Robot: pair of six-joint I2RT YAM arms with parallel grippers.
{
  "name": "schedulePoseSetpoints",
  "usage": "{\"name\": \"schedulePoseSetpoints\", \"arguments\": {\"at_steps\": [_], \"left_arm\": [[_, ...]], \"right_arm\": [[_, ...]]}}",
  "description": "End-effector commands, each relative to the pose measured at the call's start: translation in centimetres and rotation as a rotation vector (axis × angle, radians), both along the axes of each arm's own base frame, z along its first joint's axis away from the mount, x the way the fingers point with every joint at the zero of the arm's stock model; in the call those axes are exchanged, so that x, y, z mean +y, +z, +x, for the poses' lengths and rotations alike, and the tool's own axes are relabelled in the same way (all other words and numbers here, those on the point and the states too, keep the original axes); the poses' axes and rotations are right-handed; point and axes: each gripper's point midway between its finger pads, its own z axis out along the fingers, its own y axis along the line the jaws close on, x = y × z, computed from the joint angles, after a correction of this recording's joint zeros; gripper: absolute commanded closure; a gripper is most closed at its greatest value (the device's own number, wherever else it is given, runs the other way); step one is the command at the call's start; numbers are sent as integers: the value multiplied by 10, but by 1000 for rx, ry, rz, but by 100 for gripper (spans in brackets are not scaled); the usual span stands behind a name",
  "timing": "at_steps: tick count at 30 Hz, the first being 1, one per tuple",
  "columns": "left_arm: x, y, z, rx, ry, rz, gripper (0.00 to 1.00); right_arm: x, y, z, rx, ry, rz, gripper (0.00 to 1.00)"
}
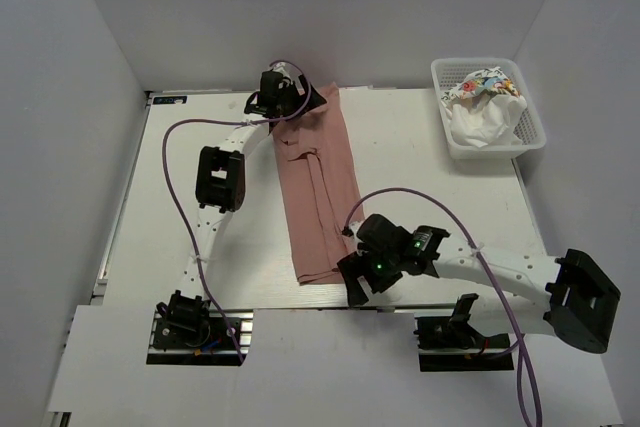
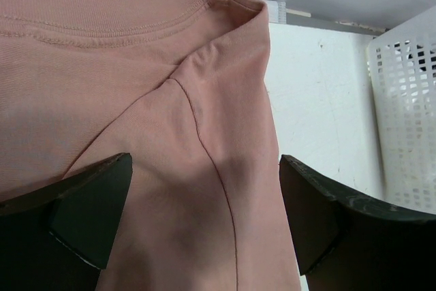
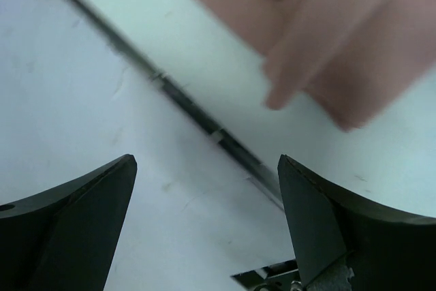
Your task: Fold and stack the t-shirts
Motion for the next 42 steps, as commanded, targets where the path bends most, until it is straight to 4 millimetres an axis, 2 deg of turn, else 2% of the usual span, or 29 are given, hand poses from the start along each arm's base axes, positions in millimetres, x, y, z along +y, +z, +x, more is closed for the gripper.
{"name": "schedulePoseSetpoints", "arguments": {"at_steps": [1,4,5,8,9,11,12,13,15,16,17,18,19,20,21,22,23,24,25,26,27,29,30,33,35,36,39,40,42], "left_arm": [[18,16,-6,1,0,72,0],[17,58,-9,-62,-31,74,0],[17,92,-13,-108,-41,67,0],[18,130,-27,-146,-72,79,0],[16,162,-39,-187,-86,86,0],[19,175,-54,-184,-106,103,0],[24,188,-68,-191,-118,130,0],[22,190,-77,-179,-124,143,0],[31,185,-96,-117,-113,166,0],[30,157,-113,-43,-129,183,0],[37,173,-130,-53,-120,185,0],[40,166,-144,-30,-118,183,0],[42,127,-168,41,-127,188,0],[46,121,-182,45,-127,189,0],[50,140,-199,12,-116,167,0],[58,108,-222,84,-99,169,0],[58,104,-236,89,-98,169,0],[65,79,-260,150,-97,177,0],[71,90,-271,130,-81,171,0],[70,84,-285,159,-82,165,0],[76,64,-304,215,-79,172,0],[80,56,-329,255,-76,163,0],[80,38,-352,310,-97,163,0],[89,18,-391,402,-106,184,0],[96,5,-413,457,-93,205,0],[98,6,-416,460,-72,195,0],[104,14,-428,438,-49,177,0],[103,25,-427,404,-43,157,0],[106,25,-430,396,-34,162,0]], "right_arm": [[-6,14,46,-166,-251,-46,10],[-7,22,70,-243,-359,-43,10],[-8,23,76,-250,-384,-46,10],[-9,29,93,-286,-447,-41,10],[-5,33,98,-303,-452,-19,10],[-1,35,101,-313,-419,0,10],[10,40,99,-305,-367,56,10],[14,40,99,-305,-340,68,10],[24,42,98,-328,-261,104,10],[28,37,95,-301,-233,96,12],[29,34,96,-299,-216,90,13],[31,35,96,-305,-194,85,15],[37,25,90,-266,-162,78,17],[42,23,84,-231,-127,96,18],[43,19,82,-219,-117,93,18],[46,10,84,-211,-119,75,18],[47,9,87,-210,-138,68,18],[50,9,93,-223,-145,60,18],[52,4,96,-226,-141,50,18],[56,7,99,-238,-141,61,18],[62,13,105,-258,-146,81,18],[72,21,111,-290,-131,105,14],[76,23,113,-300,-121,122,11],[89,31,113,-329,-57,155,10],[93,30,111,-335,-37,133,10],[91,20,113,-331,-38,92,10],[89,12,112,-348,-34,24,10],[89,12,109,-339,-34,18,10],[83,14,111,-356,-72,1,10]]}}
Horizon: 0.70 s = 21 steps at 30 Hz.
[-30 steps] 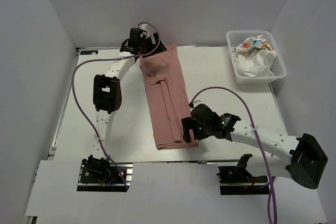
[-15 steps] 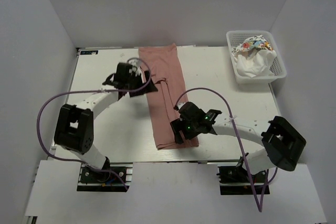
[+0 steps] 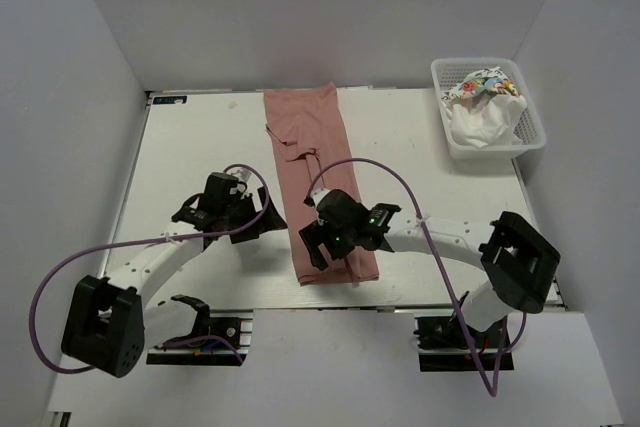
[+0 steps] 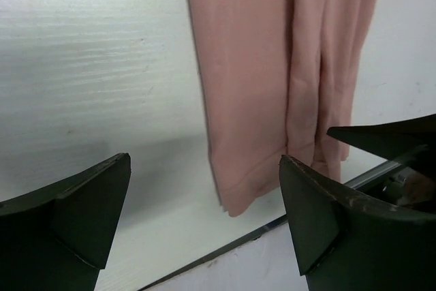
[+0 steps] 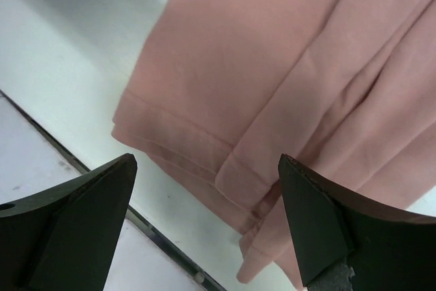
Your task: Fold and stack the t-shirts
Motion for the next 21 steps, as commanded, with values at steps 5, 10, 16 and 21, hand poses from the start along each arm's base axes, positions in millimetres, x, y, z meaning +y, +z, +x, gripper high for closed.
{"name": "schedulePoseSetpoints", "arguments": {"at_steps": [5,10,16,21], "left_arm": [[8,7,-1,-27,40,18,0],[11,3,1,-27,57,41,0],[11,7,4,-36,58,38,0],[10,8,6,-36,58,38,0]], "right_arm": [[-30,18,14,-98,-163,-48,10],[-47,10,0,-50,-173,-80,12],[-58,-12,-11,7,-180,-140,20],[-50,-20,-10,23,-165,-143,40]]}}
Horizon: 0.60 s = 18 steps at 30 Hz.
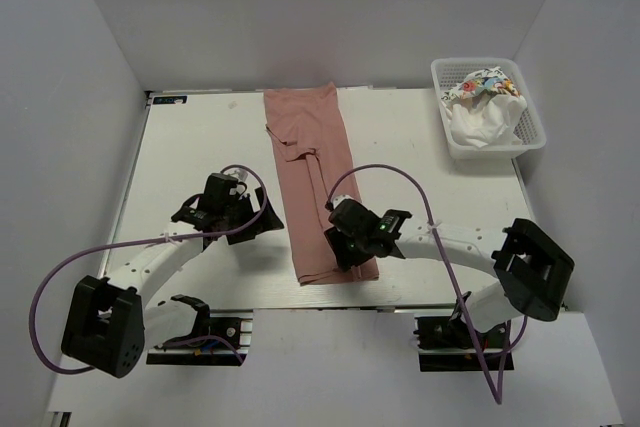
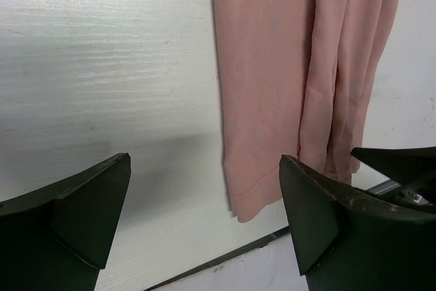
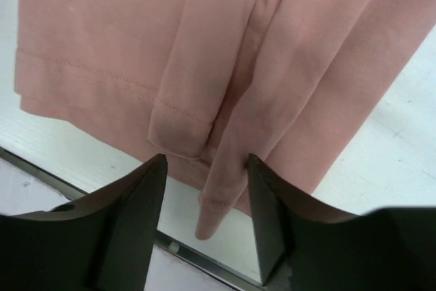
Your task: Fold and stack the t-shirts
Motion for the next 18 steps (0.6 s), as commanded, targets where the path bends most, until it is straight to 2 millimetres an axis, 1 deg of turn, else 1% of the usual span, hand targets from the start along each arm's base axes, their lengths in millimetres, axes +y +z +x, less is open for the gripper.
{"name": "schedulePoseSetpoints", "arguments": {"at_steps": [1,2,4,6,9,11,12,14,15,17,18], "left_arm": [[0,3,4,-11,8,6,0],[1,6,7,-26,7,14,0],[3,7,9,-27,16,25,0],[9,6,10,-26,40,59,0],[9,12,11,-46,41,51,0],[9,12,11,-46,41,51,0],[9,12,11,-46,41,51,0],[9,12,11,-46,41,51,0],[9,13,13,-55,41,48,0],[7,14,12,-52,35,41,0],[7,15,14,-61,36,37,0]], "right_arm": [[6,-2,1,13,3,8,45],[8,-4,1,17,6,7,53],[8,-8,0,30,-1,-6,54],[-2,-12,1,28,-35,-51,54],[-15,-19,-1,26,-56,-112,54],[-17,-19,1,18,-65,-121,59],[-16,-19,2,16,-63,-118,67],[-9,-13,1,15,-45,-76,74],[-2,-9,2,9,-35,-48,79],[5,-1,-1,13,-11,-1,83],[11,6,-1,13,3,37,87]]}}
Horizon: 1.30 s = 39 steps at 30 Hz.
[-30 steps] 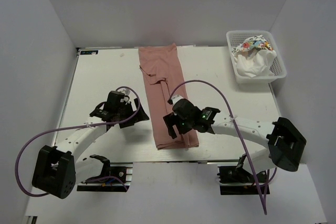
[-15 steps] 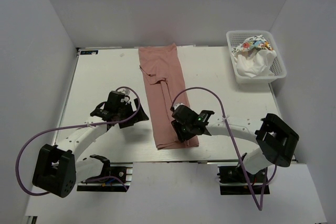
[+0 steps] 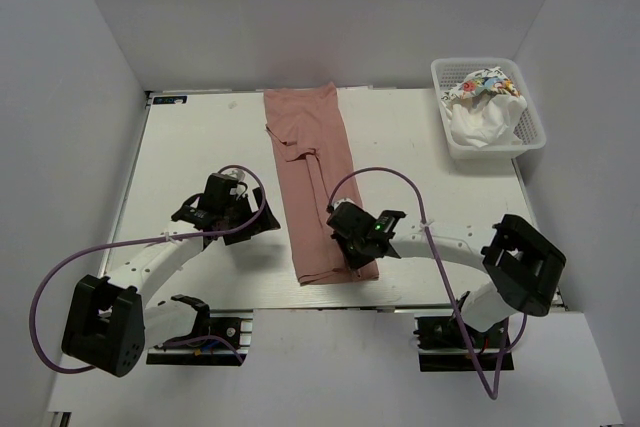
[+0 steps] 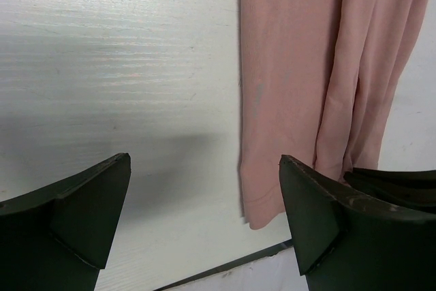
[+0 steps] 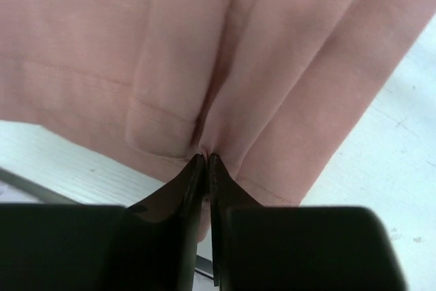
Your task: Fold and stack the t-shirts
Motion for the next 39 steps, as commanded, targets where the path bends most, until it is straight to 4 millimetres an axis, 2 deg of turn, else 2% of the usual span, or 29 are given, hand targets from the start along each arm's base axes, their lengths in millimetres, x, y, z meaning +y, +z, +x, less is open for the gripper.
{"name": "schedulePoseSetpoints", "arguments": {"at_steps": [1,3,9,10,13,19,21,22,26,29,31,32,35,39], "left_arm": [[-4,20,12,-68,-4,-18,0],[-4,18,11,-60,-4,-15,0],[-5,18,10,-57,-11,-22,0],[-5,18,10,-60,-18,-18,0],[-7,22,12,-66,-24,-28,0],[-9,20,10,-55,-30,-32,0],[-8,22,11,-58,-38,-27,0],[-7,21,12,-60,-33,-20,0],[-13,30,13,-59,-52,-45,0],[-15,34,15,-66,-58,-55,0],[-15,31,14,-61,-65,-47,0],[-15,31,14,-61,-65,-47,0],[-13,26,14,-37,-57,-29,0],[-22,30,10,-24,-102,-71,0]], "right_arm": [[22,27,3,-28,33,122,88],[26,32,3,-29,39,143,93],[34,29,-2,4,66,168,91],[36,28,-3,10,68,168,84],[38,24,-5,26,91,167,69],[58,26,-18,73,223,243,58],[64,24,-23,98,278,252,37],[64,21,-25,109,289,248,10],[68,13,-30,152,313,250,10],[75,29,-33,133,341,323,10],[83,56,-25,53,346,412,10],[76,51,-25,50,329,402,10],[70,66,-10,-46,262,406,10],[39,71,10,-147,77,351,10]]}}
